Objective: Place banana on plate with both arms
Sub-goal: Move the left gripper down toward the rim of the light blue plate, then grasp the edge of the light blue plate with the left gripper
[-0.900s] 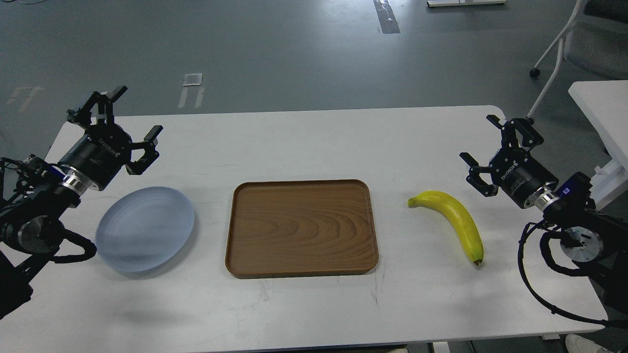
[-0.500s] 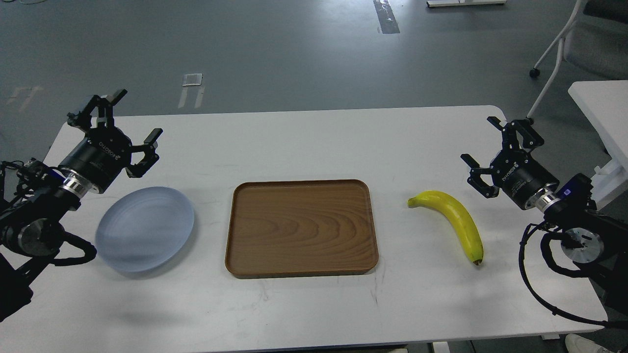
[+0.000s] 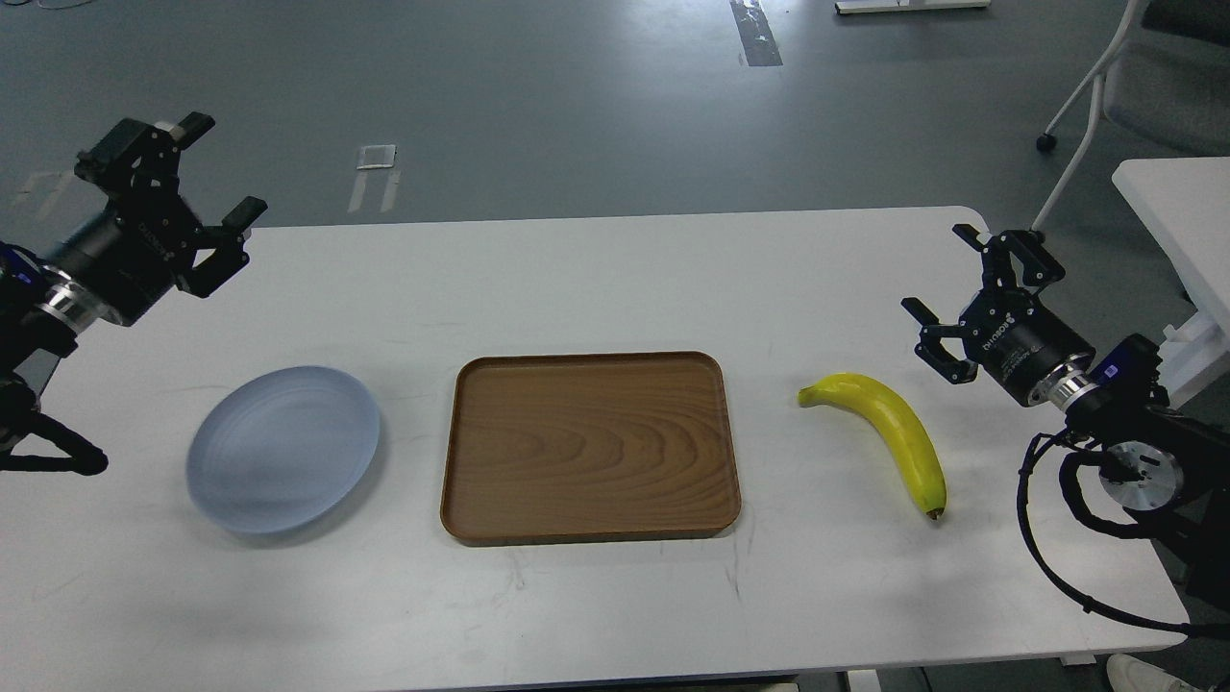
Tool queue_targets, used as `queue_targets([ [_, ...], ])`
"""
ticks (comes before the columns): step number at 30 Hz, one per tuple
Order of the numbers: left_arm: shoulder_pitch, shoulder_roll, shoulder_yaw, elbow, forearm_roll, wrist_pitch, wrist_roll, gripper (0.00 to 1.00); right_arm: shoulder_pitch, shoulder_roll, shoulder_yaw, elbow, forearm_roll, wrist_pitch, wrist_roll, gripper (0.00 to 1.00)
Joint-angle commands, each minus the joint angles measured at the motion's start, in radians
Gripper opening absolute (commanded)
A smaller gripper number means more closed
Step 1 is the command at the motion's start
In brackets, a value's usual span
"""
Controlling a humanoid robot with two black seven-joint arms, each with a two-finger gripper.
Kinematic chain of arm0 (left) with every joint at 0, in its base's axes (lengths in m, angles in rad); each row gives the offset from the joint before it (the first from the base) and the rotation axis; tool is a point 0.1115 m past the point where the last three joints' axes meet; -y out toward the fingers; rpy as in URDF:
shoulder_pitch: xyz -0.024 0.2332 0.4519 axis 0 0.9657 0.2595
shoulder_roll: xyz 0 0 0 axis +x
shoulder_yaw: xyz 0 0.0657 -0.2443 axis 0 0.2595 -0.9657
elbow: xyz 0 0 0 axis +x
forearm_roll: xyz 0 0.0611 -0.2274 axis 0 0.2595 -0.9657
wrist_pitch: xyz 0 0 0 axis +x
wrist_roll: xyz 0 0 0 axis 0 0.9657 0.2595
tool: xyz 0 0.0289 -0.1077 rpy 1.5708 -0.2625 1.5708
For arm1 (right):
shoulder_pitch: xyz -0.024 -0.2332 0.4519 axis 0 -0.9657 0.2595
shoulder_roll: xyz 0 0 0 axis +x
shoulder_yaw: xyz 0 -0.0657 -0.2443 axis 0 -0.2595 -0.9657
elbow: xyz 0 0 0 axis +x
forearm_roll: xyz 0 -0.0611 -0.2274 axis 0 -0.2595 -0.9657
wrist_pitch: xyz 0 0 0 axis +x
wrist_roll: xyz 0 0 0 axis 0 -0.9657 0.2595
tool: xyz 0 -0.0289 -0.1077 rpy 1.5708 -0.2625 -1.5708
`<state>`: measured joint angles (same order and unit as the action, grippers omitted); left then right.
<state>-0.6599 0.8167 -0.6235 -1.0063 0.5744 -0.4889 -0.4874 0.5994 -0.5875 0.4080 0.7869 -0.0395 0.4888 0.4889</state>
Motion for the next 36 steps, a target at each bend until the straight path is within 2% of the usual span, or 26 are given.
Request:
queue_targets([
  [1,-0.004,0.070,0.004,-0.125,0.267,0.000,-0.001,1.00,0.000,0.003,-0.002,0.000,-0.002,0.000,0.000,0.99],
  [6,-0.003,0.101,0.019,-0.195,0.762,0.000,-0.001,1.00,-0.001,0.011,-0.003,0.000,-0.007,0.000,0.000,0.99],
  [12,0.013,0.122,0.054,-0.155,1.140,0.000,-0.001,1.00,-0.003,0.006,-0.003,0.000,-0.010,0.000,0.000,0.99],
  [14,0.013,0.128,0.089,-0.124,1.164,0.000,-0.001,1.00,-0.003,0.005,-0.005,0.000,-0.011,0.000,0.000,0.99],
  [18,0.013,0.127,0.252,-0.007,1.171,0.163,-0.001,0.99,-0.003,0.001,-0.005,0.002,-0.011,0.000,0.000,0.99],
  [21,0.013,0.111,0.298,0.072,1.161,0.205,-0.001,0.99,-0.003,0.001,-0.005,0.005,-0.013,0.000,0.000,0.99],
  [28,0.023,0.096,0.315,0.178,1.156,0.213,-0.001,0.95,-0.003,0.003,-0.005,0.005,-0.014,0.000,0.000,0.99],
  [31,0.026,0.073,0.317,0.213,1.153,0.213,-0.001,0.84,-0.004,0.005,-0.006,0.005,-0.016,0.000,0.000,0.99],
  [36,0.051,0.058,0.317,0.230,1.104,0.213,-0.001,0.77,-0.004,0.006,-0.005,0.006,-0.014,0.000,0.000,0.99],
])
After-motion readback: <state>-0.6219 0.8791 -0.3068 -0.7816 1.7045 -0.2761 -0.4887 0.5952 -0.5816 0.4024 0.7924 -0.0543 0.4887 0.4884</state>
